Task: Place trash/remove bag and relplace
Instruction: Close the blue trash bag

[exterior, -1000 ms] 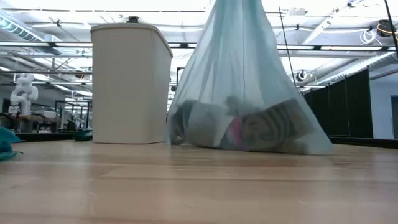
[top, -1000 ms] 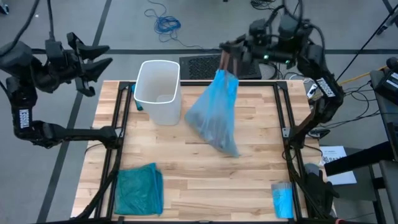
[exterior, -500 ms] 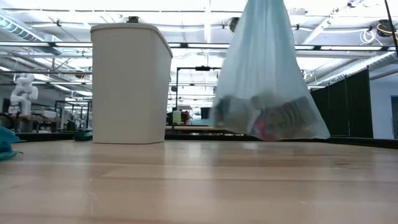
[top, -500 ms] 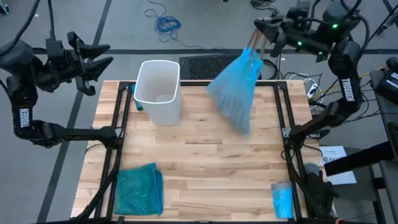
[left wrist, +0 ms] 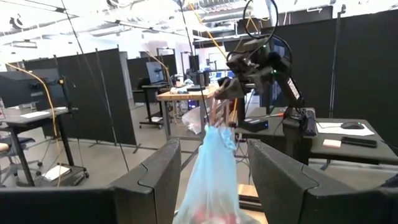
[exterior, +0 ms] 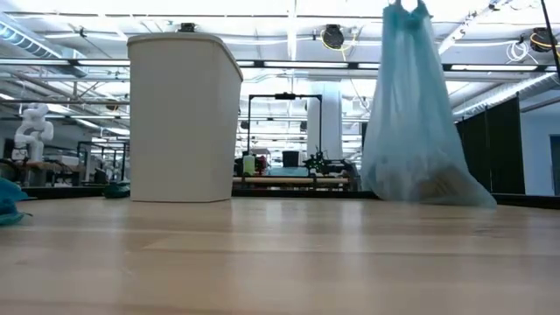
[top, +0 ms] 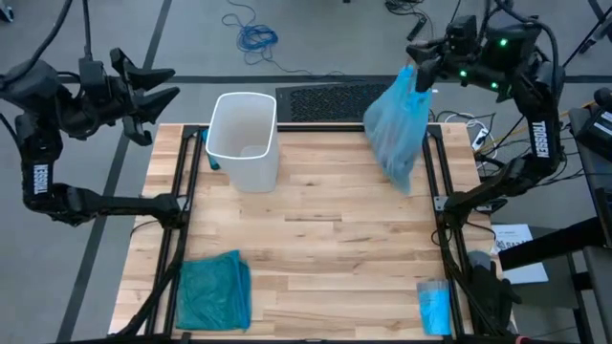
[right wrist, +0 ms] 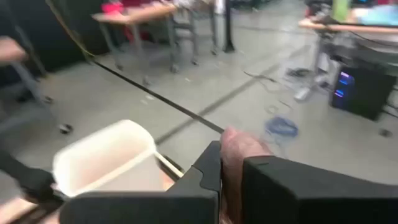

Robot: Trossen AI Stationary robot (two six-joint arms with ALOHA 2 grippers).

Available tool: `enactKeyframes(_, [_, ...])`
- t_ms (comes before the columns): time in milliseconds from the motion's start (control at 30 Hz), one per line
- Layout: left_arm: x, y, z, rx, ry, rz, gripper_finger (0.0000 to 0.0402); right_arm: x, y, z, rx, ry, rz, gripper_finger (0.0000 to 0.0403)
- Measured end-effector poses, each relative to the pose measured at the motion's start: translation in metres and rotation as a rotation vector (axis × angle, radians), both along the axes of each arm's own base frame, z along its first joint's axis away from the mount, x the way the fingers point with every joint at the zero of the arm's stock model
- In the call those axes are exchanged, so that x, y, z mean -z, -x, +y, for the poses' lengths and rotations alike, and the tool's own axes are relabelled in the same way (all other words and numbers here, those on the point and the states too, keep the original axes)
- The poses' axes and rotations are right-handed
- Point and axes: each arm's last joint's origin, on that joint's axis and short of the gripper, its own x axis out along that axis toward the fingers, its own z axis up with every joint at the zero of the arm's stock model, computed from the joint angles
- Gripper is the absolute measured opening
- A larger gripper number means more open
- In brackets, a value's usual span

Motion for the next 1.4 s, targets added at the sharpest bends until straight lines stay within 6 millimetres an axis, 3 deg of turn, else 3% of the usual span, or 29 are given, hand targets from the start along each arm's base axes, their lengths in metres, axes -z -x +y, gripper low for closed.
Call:
enactKeyframes(300, [0.001,0.0,0.0,-0.001,0.007,0.012,0.0183,0.005,0.028,-0.004,0.223,-0.006,0.101,0.0])
enactKeyframes(567, [0.005,-0.004,0.002,0.0,0.031,0.051,0.0183,0.019,0.042,0.0,0.268,-0.131,0.21,0.0])
enactKeyframes(767, [0.007,-0.012,0.007,-0.001,0.044,0.074,0.0183,-0.009,0.025,0.018,-0.104,-0.022,-0.1,0.0])
enactKeyframes(867, [0.008,-0.017,0.01,-0.001,0.05,0.084,0.0183,-0.017,0.017,0.025,-0.211,-0.006,-0.188,0.0])
enactKeyframes(1167, [0.01,-0.026,0.016,-0.001,0.063,0.106,0.0183,-0.026,0.016,0.028,-0.176,0.054,-0.253,0.0])
enactKeyframes(1400, [0.01,-0.026,0.016,-0.001,0.063,0.106,0.0183,-0.045,0.021,0.032,-0.199,0.181,-0.405,0.0])
